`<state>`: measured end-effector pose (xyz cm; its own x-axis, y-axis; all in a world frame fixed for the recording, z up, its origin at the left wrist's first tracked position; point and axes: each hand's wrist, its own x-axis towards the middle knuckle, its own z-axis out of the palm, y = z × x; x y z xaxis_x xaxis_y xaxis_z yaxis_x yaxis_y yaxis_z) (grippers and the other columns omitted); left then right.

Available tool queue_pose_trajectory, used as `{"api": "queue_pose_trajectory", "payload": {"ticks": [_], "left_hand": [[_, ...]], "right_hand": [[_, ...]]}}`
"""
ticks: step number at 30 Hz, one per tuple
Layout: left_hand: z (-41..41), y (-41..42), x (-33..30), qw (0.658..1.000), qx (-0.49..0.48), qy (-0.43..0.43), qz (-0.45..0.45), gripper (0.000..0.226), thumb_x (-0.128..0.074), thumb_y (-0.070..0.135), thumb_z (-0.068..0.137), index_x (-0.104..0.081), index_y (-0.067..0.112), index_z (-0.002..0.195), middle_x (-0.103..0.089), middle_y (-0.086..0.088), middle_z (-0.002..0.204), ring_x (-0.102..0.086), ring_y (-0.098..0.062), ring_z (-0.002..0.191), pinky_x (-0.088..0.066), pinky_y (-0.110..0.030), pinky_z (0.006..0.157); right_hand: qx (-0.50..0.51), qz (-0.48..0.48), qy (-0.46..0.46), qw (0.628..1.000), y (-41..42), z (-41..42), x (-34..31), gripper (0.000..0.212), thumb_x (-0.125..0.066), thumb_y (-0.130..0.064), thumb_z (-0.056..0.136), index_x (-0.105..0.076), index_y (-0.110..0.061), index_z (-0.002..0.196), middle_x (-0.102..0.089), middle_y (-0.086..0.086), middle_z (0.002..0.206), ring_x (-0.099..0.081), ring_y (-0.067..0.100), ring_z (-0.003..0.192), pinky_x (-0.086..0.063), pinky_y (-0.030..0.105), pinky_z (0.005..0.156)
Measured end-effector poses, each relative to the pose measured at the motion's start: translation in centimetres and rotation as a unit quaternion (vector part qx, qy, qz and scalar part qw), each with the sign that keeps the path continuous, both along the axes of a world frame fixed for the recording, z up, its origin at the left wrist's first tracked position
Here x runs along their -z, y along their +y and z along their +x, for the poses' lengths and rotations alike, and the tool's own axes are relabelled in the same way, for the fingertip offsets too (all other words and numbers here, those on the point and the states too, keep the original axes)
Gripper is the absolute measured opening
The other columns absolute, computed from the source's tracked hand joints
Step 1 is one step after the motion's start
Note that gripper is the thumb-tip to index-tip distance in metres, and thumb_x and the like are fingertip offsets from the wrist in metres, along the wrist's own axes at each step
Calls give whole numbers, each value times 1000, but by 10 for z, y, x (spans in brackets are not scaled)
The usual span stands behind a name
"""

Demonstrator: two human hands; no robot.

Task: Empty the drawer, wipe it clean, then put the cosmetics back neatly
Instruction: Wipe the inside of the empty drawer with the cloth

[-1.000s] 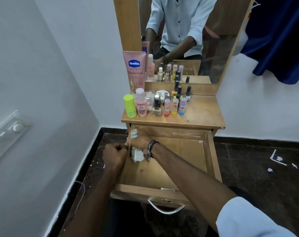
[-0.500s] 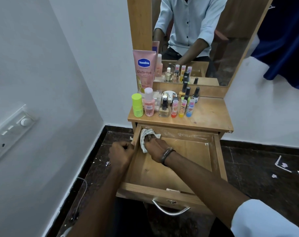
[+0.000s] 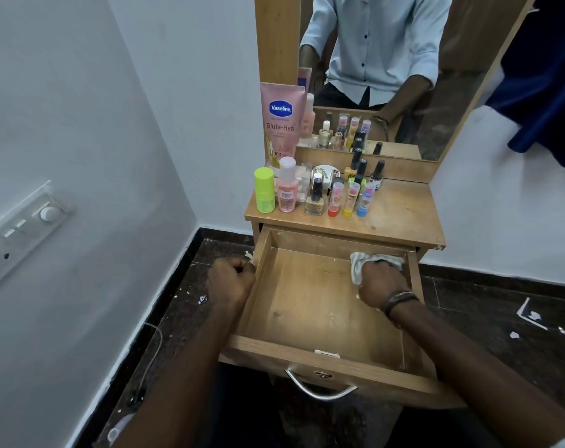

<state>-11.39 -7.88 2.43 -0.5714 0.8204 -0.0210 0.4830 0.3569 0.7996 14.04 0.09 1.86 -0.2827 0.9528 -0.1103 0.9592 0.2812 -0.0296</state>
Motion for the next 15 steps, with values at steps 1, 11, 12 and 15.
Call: {"api": "queue_pose_trajectory", "payload": {"ticks": [1, 11, 12, 15], "left_hand": [[0, 0, 0, 1000, 0, 1, 2, 23, -65, 15, 84, -71, 15, 62, -68, -2, 60, -64, -21, 59, -50, -31, 65], [1, 0, 0, 1000, 3, -5, 2, 14, -69, 22, 84, -75, 18, 73, -72, 0, 70, -67, -19, 67, -54, -32, 72], [1, 0, -1, 1000, 5, -7, 3, 13, -70, 25, 83, -76, 18, 75, -73, 1, 71, -67, -17, 68, -52, -30, 70], [1, -1, -3, 1000, 12, -8, 11, 15, -73, 30, 83, -77, 18, 77, -70, 4, 69, -66, -13, 67, -45, -25, 65]], "right_hand": [[40, -29, 55, 997, 2, 7, -5, 26, -65, -11, 86, -64, -7, 112, -69, 8, 106, -66, 26, 102, -52, 32, 88], [373, -56, 464, 802, 11, -29, -23, 32, -54, -9, 95, -63, 12, 117, -64, 25, 121, -60, 37, 117, -46, 33, 90], [374, -56, 467, 799, 12, -39, -23, 31, -56, -9, 94, -64, 11, 116, -65, 24, 120, -61, 36, 115, -46, 32, 87], [351, -90, 456, 813, 8, -72, -27, 30, -57, -10, 94, -65, 9, 116, -66, 22, 120, -61, 34, 115, -46, 30, 85]]}}
